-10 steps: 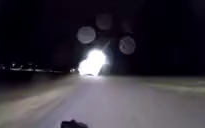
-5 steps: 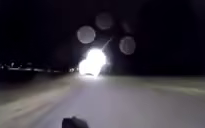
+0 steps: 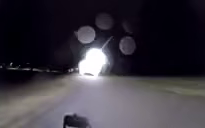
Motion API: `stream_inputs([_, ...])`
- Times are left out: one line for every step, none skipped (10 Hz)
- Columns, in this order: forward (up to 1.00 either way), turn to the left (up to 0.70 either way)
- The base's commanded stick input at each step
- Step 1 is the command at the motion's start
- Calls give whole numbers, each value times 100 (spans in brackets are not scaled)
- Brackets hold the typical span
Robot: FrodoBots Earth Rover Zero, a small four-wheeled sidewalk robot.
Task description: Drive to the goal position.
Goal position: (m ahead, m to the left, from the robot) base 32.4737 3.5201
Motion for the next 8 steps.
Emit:
stream_inputs([100,0])
stream_inputs([100,0])
stream_inputs([100,0])
stream_inputs([100,0])
stream_inputs([100,0])
stream_inputs([100,0])
stream_inputs([100,0])
stream_inputs([100,0])
